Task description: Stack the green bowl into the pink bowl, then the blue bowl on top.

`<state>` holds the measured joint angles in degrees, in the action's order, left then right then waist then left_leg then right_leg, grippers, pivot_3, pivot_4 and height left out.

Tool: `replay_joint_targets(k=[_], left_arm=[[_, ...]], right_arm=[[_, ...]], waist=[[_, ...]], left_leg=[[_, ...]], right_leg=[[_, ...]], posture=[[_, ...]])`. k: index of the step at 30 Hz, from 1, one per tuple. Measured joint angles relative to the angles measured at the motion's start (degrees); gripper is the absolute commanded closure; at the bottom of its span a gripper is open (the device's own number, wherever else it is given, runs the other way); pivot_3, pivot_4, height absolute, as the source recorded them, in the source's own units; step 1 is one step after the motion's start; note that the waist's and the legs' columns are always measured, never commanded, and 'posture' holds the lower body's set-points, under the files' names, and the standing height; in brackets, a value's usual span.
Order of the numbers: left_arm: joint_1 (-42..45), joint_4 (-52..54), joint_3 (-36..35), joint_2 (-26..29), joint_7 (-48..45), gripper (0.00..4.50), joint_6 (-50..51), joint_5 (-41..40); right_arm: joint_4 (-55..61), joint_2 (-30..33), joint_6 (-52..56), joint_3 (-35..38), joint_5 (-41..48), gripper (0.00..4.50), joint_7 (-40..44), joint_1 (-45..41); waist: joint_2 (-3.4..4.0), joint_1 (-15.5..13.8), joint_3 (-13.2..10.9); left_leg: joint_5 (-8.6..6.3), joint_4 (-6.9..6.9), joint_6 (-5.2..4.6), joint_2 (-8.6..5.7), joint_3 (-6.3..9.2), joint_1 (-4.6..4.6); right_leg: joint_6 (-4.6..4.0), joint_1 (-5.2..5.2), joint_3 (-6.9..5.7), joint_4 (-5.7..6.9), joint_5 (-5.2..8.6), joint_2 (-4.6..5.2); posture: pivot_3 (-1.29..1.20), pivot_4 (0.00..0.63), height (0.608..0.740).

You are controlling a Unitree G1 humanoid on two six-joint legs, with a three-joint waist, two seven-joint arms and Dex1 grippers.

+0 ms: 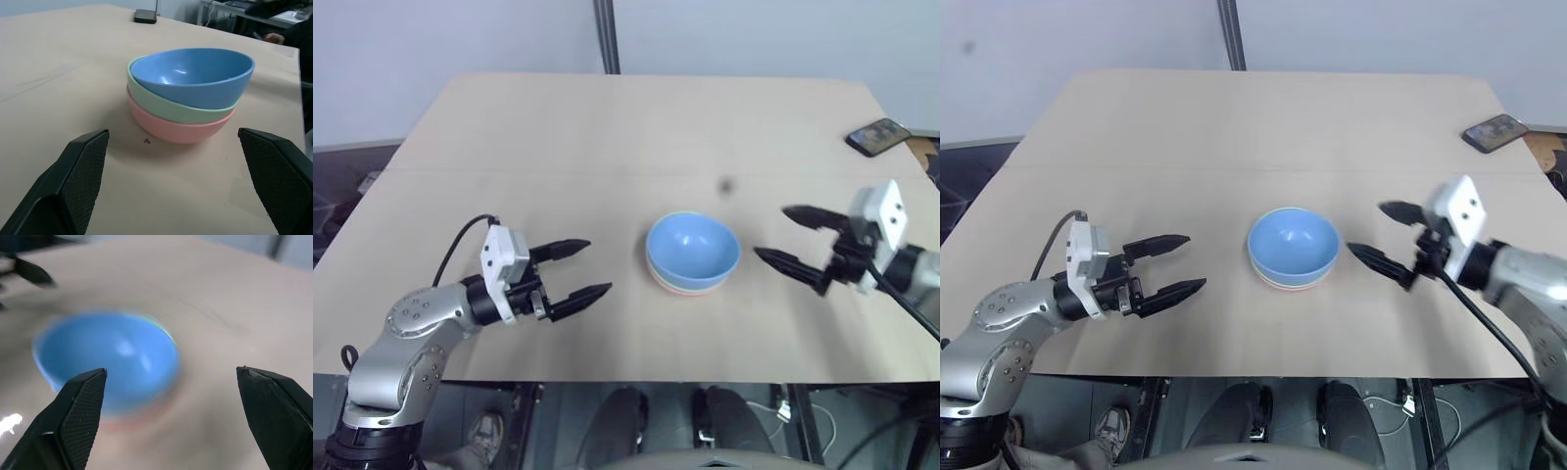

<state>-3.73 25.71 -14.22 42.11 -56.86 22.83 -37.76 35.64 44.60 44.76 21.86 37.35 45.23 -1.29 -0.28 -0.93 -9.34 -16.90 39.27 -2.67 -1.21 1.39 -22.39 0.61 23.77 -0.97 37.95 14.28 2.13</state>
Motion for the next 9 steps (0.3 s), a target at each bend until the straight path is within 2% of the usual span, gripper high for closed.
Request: replay_joint_targets(k=[5, 9], left_arm=[[-4.3, 0.8, -1.6, 1.0, 2.3, 0.0, 0.3, 2.2], [-4.6, 1.1, -2.2, 1.1, 3.2, 0.0, 2.2, 1.2]], right_arm=[[-5.0, 1.1, -7.4, 5.5, -3.5, 0.05, 5.8, 12.1], [-6.3, 1.1, -10.2, 5.8, -4.3, 0.05, 7.1, 12.8]], waist=[[0.01, 0.1, 0.0], [0.02, 0.1, 0.0]], left_leg=[[-0.13, -0.03, -0.23, 0.04, -0.02, 0.32], [-0.05, -0.02, -0.24, 0.06, -0.05, 0.42]], right_leg=[[0.0, -0.27, 0.0, 0.04, 0.01, -0.04], [0.0, -0.33, 0.05, 0.05, 0.01, -0.06]], posture=[[0.0, 0.15, 0.74], [0.0, 0.15, 0.74]])
